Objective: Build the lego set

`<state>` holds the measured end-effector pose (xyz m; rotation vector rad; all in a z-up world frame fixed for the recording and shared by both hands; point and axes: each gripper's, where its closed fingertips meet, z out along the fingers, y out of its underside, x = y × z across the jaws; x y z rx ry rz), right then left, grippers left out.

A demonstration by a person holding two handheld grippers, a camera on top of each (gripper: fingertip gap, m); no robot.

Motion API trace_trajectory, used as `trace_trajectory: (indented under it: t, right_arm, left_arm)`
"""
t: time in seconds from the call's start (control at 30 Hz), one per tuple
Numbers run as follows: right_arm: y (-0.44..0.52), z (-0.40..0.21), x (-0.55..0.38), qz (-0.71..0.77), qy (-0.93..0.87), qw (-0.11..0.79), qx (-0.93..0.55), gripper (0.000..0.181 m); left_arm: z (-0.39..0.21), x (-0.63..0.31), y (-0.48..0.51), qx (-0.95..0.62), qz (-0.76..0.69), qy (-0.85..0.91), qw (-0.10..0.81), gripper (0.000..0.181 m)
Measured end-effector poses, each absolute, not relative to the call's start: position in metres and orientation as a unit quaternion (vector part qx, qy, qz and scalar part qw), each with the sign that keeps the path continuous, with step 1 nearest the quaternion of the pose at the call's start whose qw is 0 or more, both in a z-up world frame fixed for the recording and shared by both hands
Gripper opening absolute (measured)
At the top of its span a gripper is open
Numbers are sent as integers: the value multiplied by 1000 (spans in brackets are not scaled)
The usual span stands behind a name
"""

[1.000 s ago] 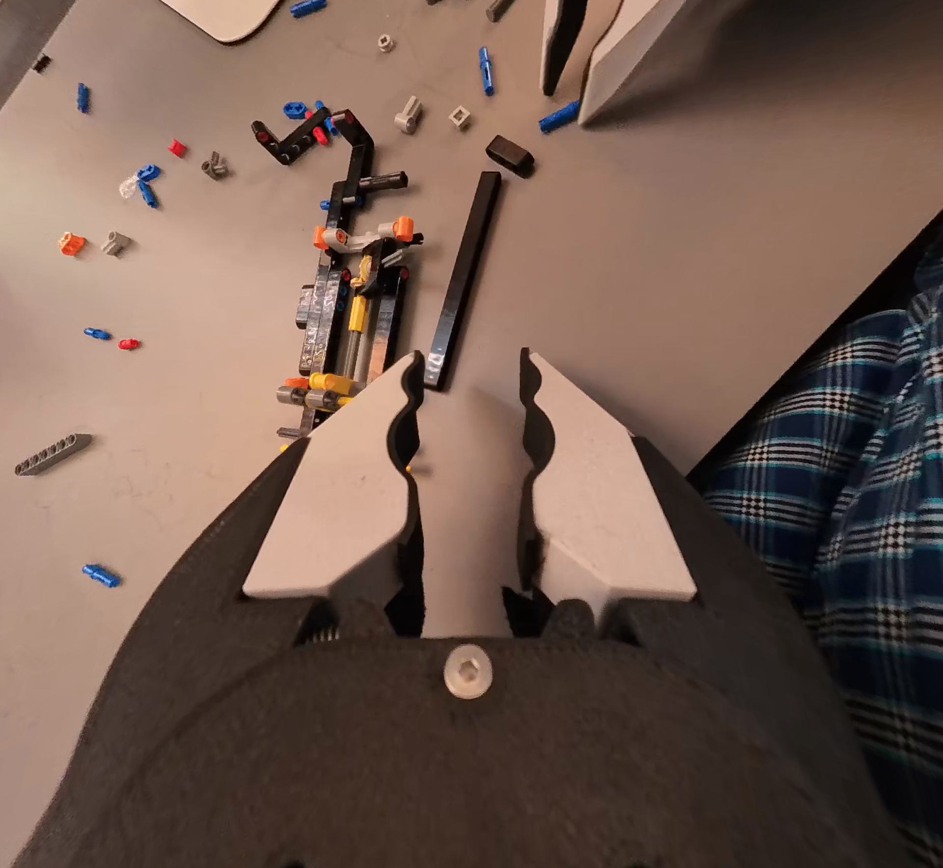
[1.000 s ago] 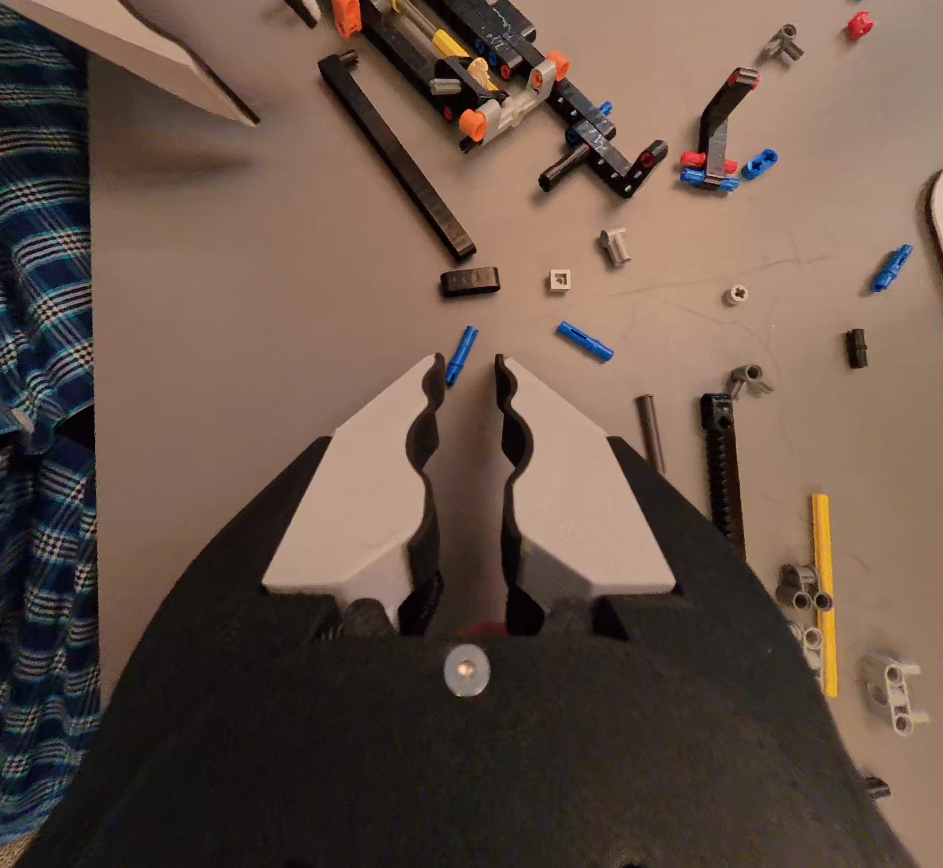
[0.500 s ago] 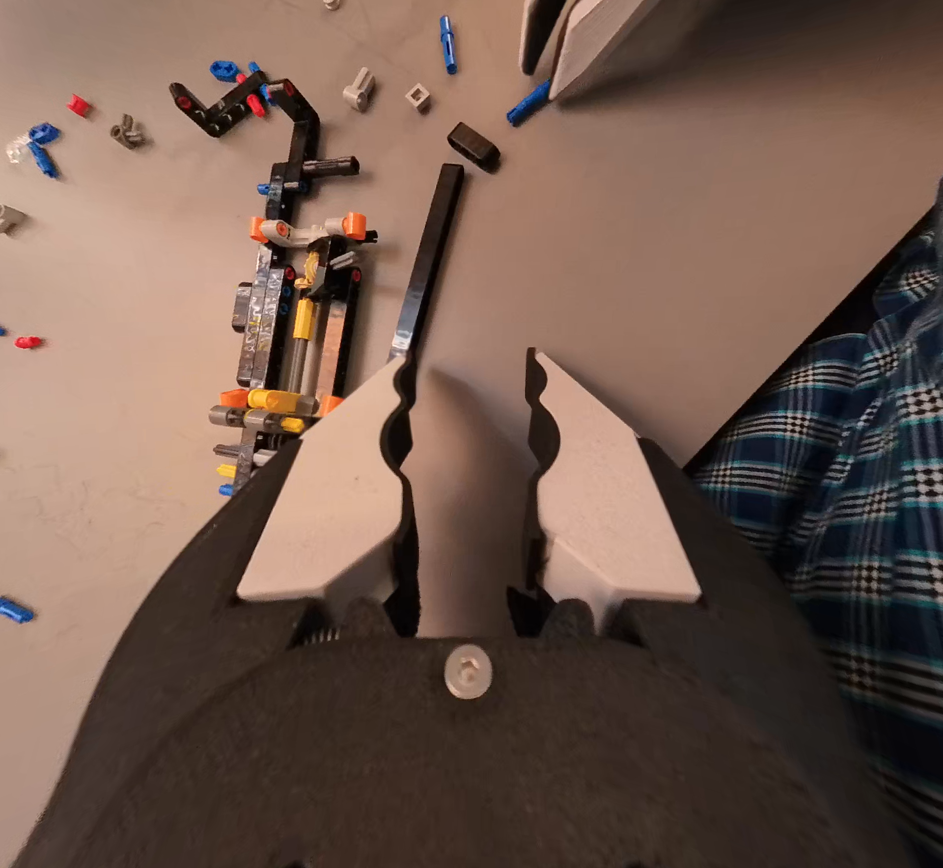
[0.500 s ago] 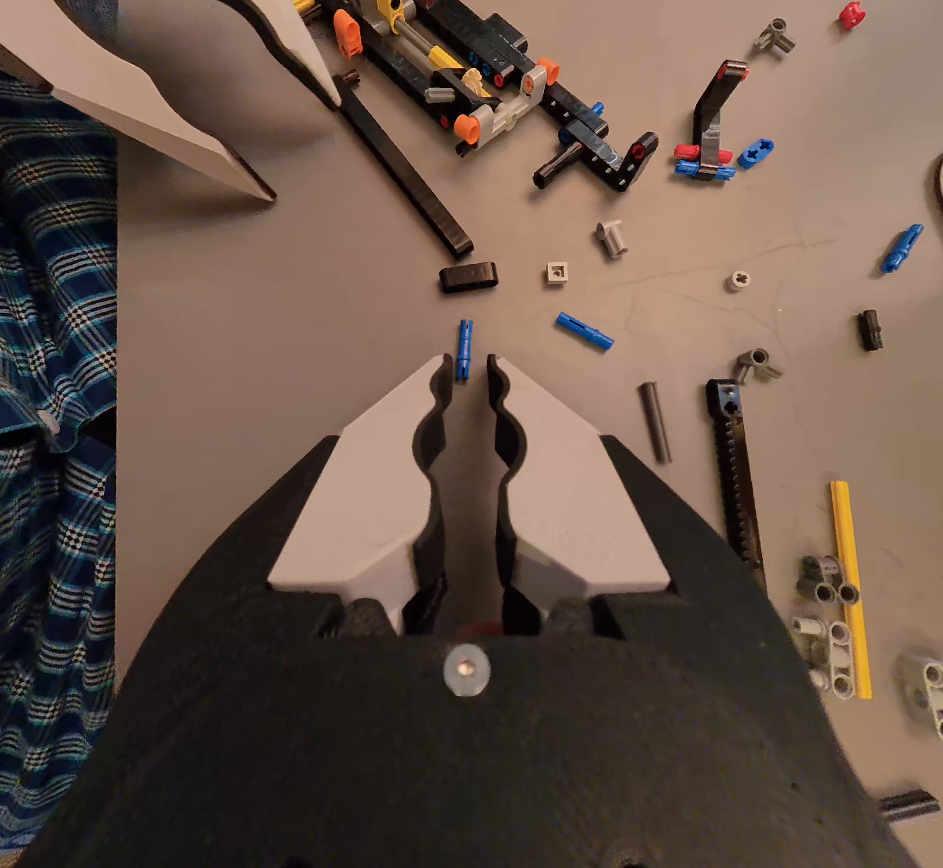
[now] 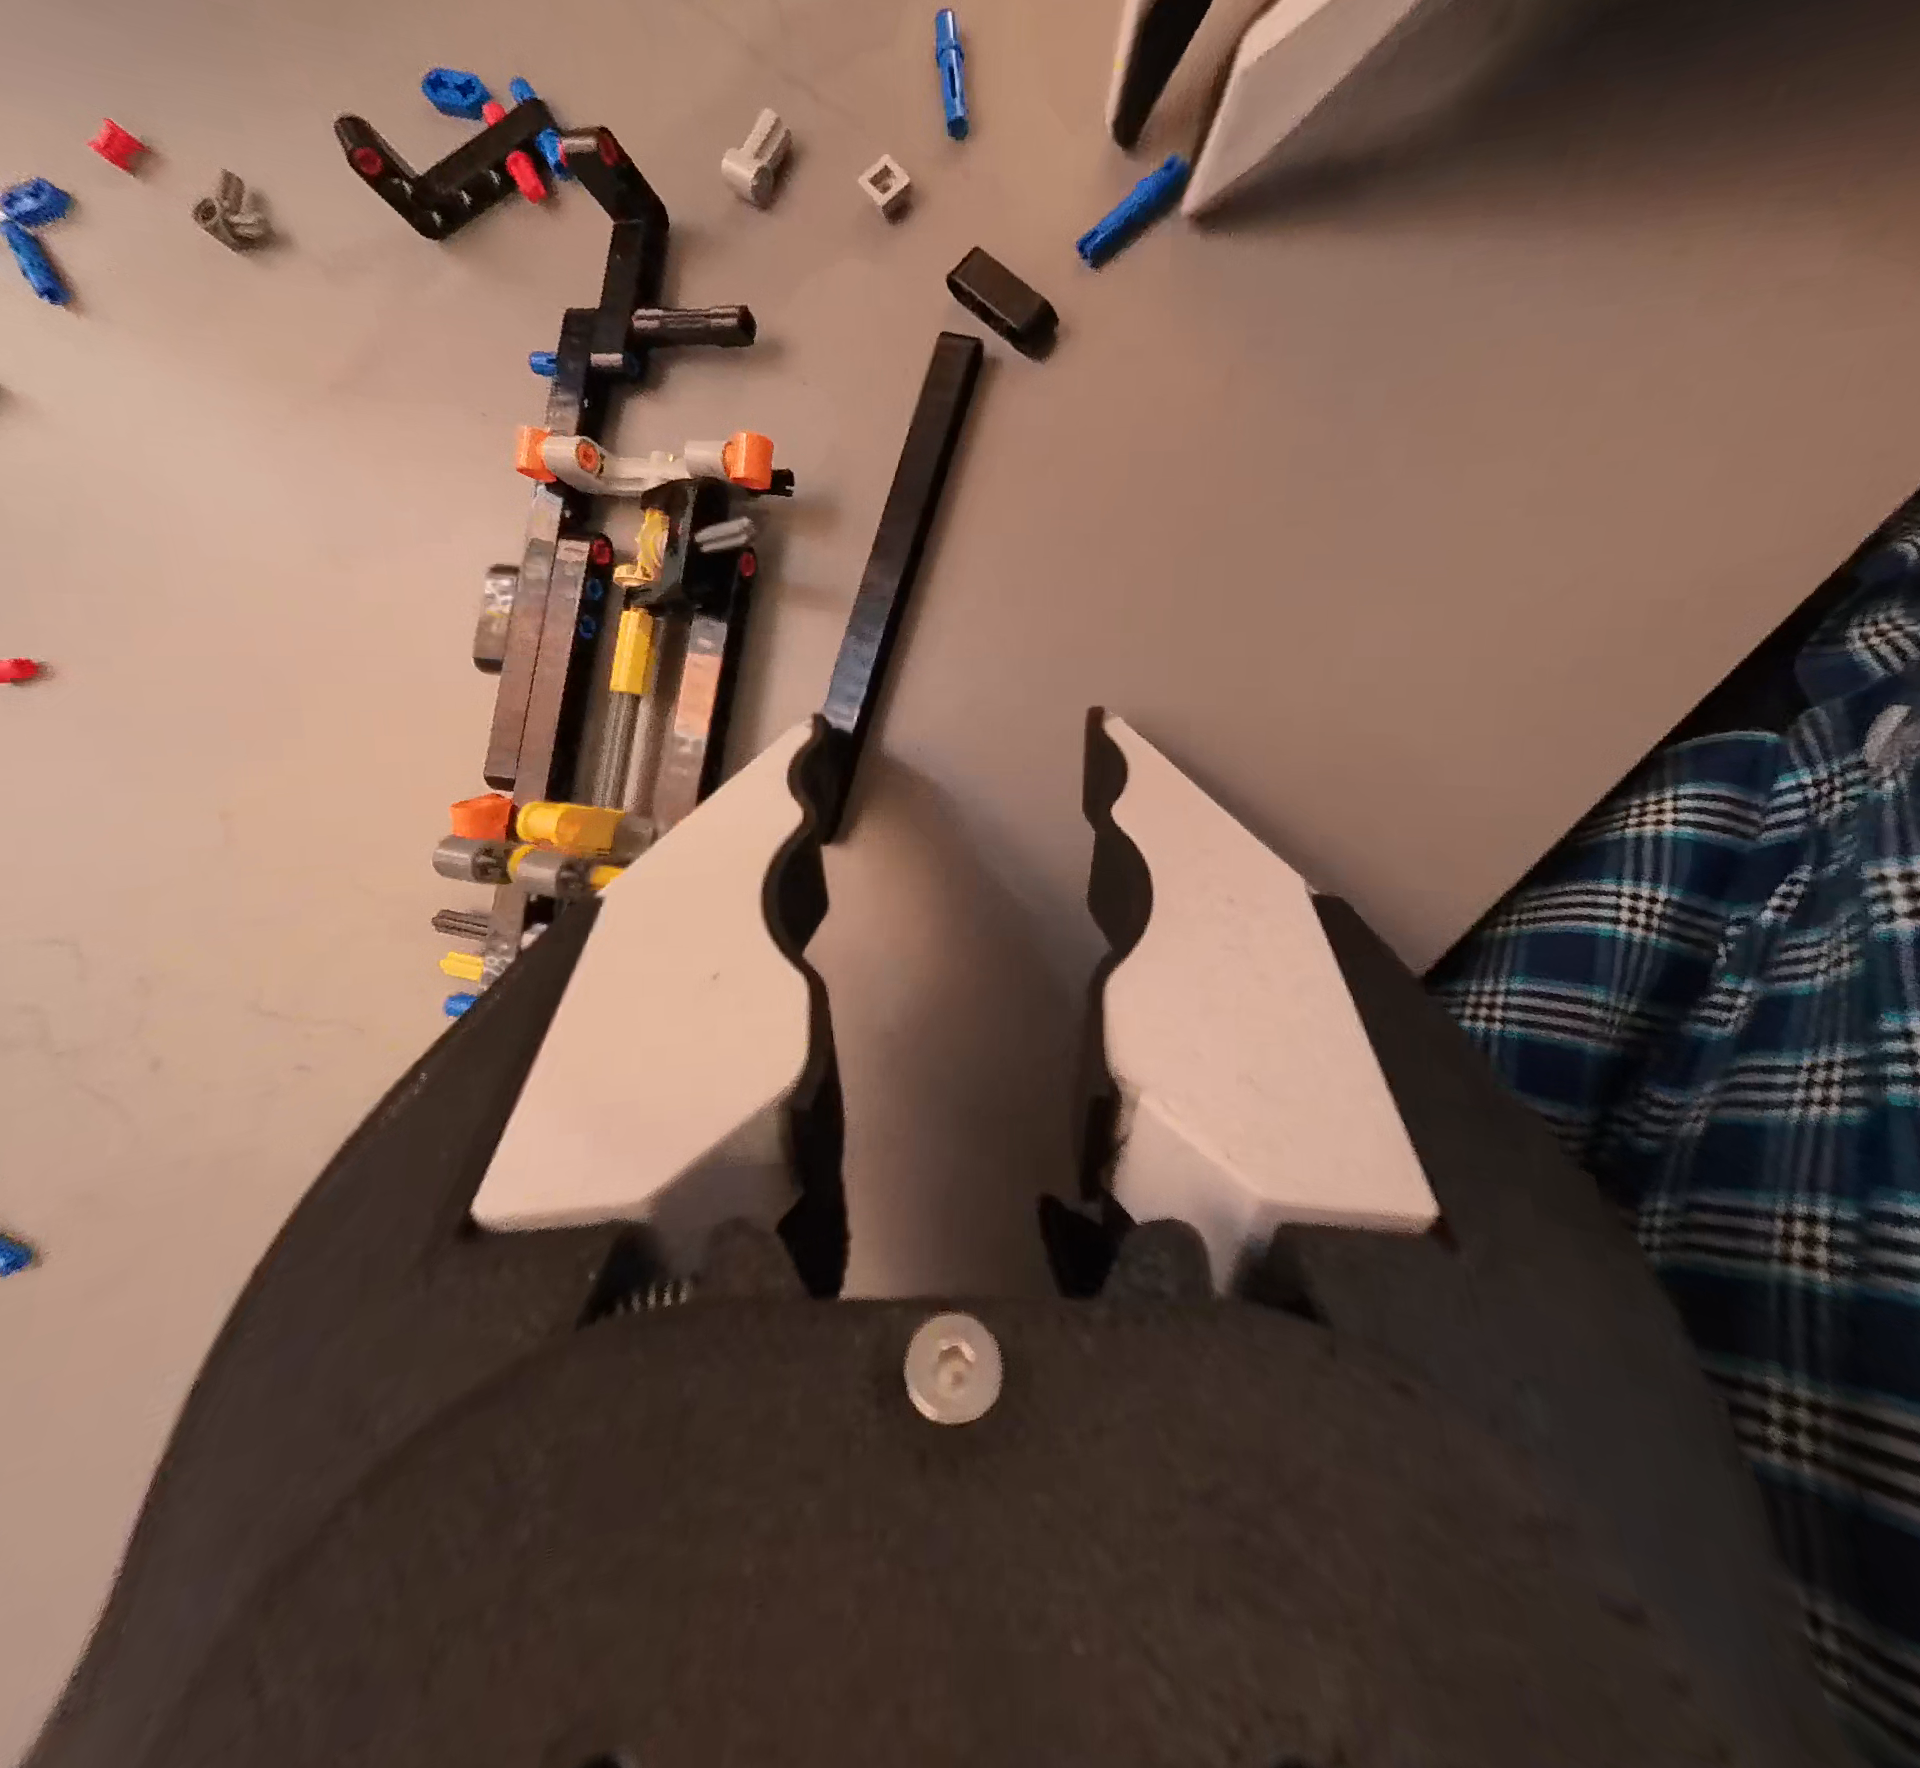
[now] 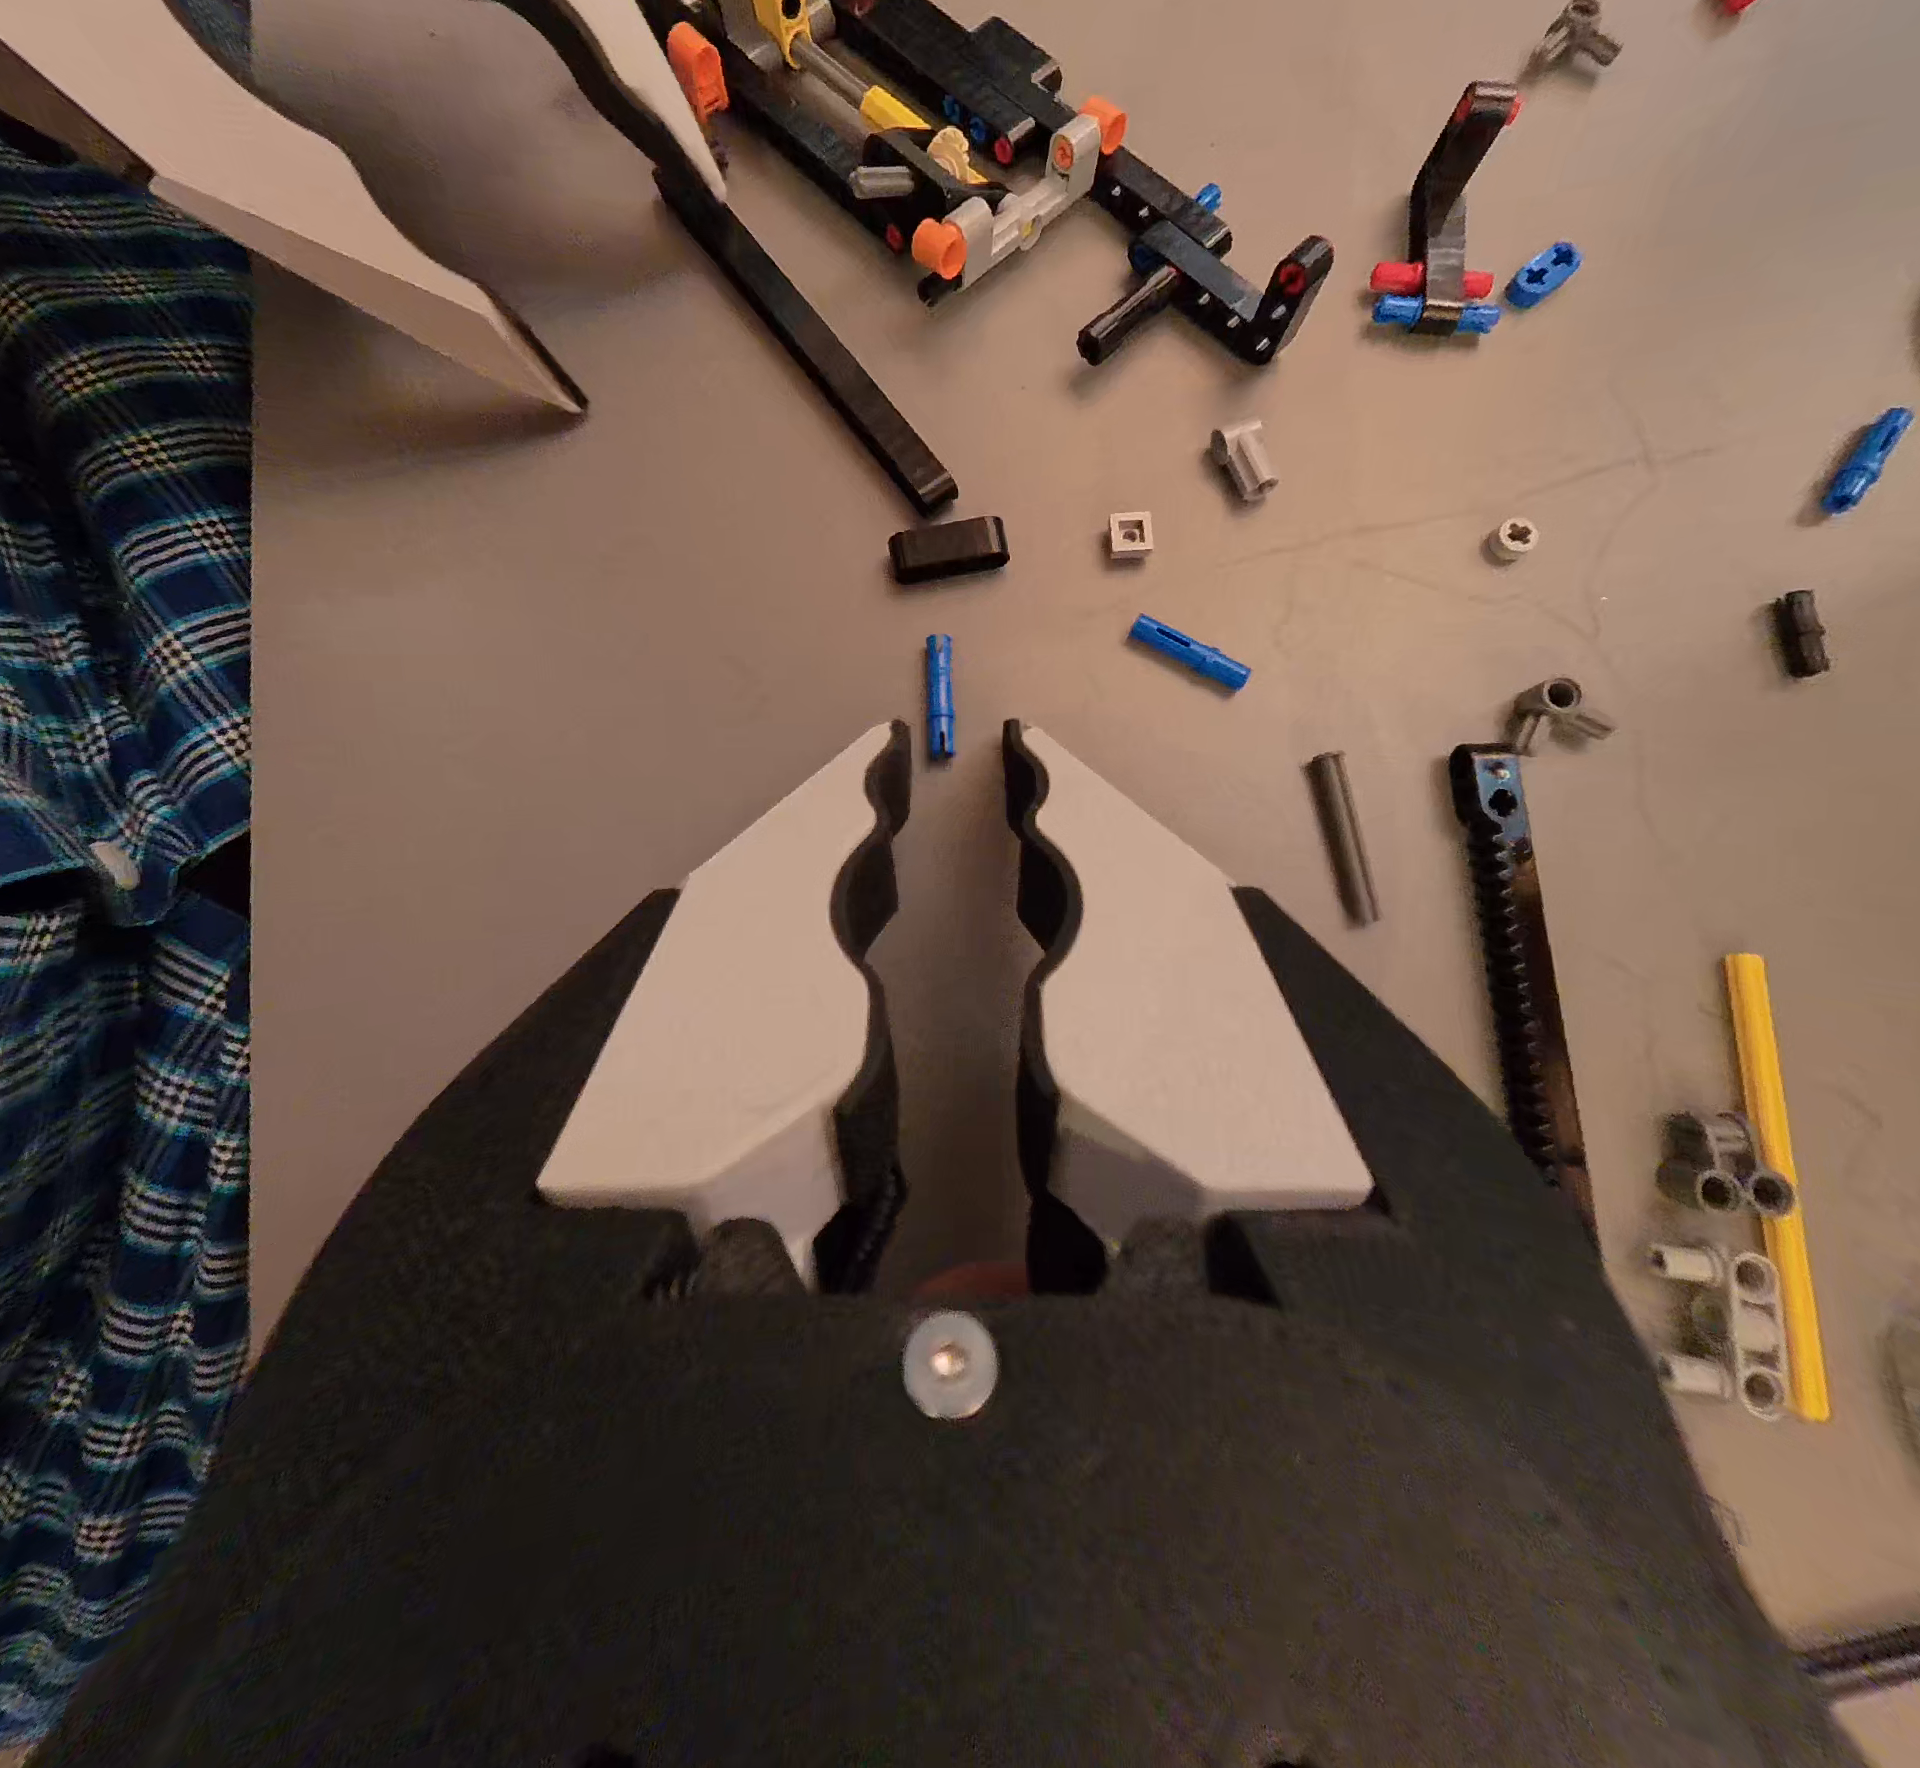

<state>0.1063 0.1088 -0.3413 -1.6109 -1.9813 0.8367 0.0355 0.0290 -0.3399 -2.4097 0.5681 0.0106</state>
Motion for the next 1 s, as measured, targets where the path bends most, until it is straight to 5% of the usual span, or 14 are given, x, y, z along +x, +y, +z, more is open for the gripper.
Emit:
trace_trajectory:
  t: [0.03, 0.83, 1.0]
  right_arm:
    - [109, -341, 106, 306, -716, 223, -586, 15]
    - [104, -340, 106, 326, -717, 229, -572, 2]
    - [104, -340, 106, 326, -717, 228, -573, 2]
  left_arm:
    - [-340, 36, 30, -920, 7, 218, 326, 46]
    - [-295, 3, 24, -906, 41, 218, 361, 51]
    - [-312, -32, 37, -908, 82, 262, 315, 85]
